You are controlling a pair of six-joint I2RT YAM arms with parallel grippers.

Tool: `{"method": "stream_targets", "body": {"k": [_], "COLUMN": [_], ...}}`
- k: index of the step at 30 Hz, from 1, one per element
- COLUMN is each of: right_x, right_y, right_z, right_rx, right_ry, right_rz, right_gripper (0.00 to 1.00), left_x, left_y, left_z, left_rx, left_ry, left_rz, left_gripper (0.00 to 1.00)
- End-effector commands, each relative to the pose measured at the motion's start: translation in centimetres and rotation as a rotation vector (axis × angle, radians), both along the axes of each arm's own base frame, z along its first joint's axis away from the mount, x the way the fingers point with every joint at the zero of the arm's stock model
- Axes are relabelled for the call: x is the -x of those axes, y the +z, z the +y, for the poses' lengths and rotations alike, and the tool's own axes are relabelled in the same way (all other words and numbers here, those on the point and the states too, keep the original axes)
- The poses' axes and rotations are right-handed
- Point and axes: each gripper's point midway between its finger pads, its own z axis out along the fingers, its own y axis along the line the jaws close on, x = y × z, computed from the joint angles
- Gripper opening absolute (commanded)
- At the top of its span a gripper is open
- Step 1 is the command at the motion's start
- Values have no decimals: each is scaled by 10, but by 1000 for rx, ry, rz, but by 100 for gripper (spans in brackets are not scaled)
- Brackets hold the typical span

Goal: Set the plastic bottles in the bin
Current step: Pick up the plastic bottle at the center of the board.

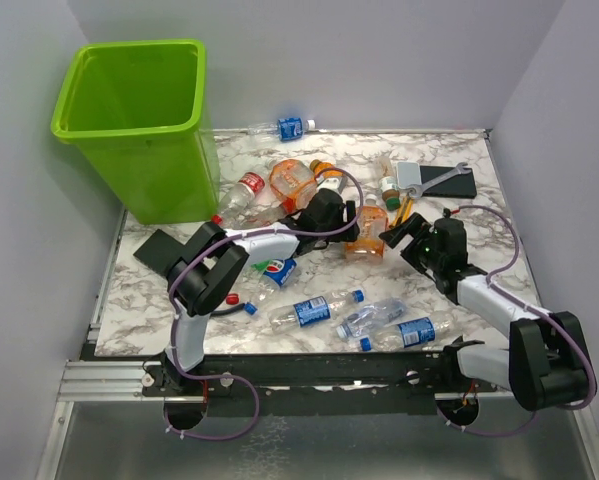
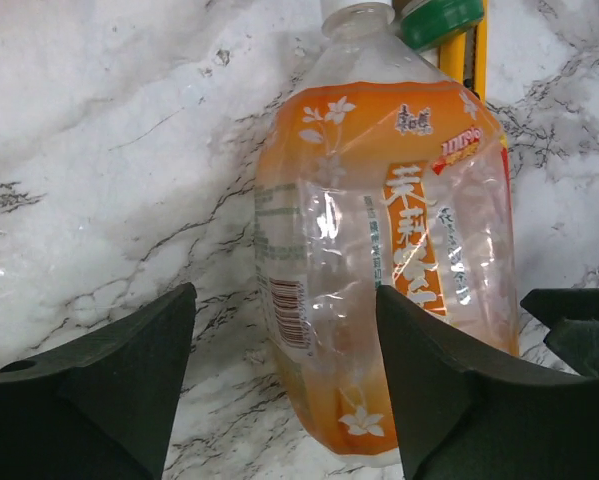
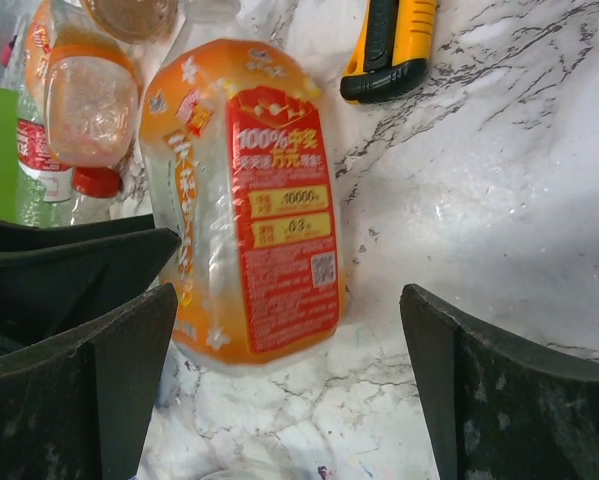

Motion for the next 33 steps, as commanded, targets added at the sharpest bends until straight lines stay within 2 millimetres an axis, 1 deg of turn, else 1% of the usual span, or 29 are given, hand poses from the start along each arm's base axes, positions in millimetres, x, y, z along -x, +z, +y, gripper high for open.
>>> {"method": "stream_targets", "body": {"k": [1,6,9,14,18,20,22,28,30,31,32,33], "right_x": [-3,-8,-13,-22,-25,-26,-26,-24,-24,-23,-22,-20], "right_y": [-4,-8,-14,-24,-26,-28,-30,-24,-18,-13,-8,1], "right_z": [5,12,18,25,41,47,51,60,60,60,60,59], "right_rx": [-14,-41,-59,-70,-138,-169,-192,-242,-246,-245,-241,-233], "right_ry": [43,67,95,124,197,219,236,278,285,288,291,297], "right_rz": [-10,-10,0,8,-6,-5,-4,-43,-65,-80,-95,-117], "right_gripper": [97,98,99,100,99,95,89,64,56,53,51,49], "left_x": [6,6,7,9,12,12,13,13,13,12,10,7], "left_y": [-24,-43,-54,-63,-67,-67,-68,-62,-52,-42,-29,-13], "left_z": [10,21,30,39,41,41,39,34,32,32,32,32], "left_rx": [-50,-108,-126,-137,-135,-131,-124,-87,-64,-49,-31,-10], "left_ry": [3,22,32,37,34,32,30,24,25,28,36,50], "left_rz": [36,52,74,88,94,96,98,97,88,74,53,28], "left_gripper": [68,51,44,41,39,39,39,39,40,41,45,51]}}
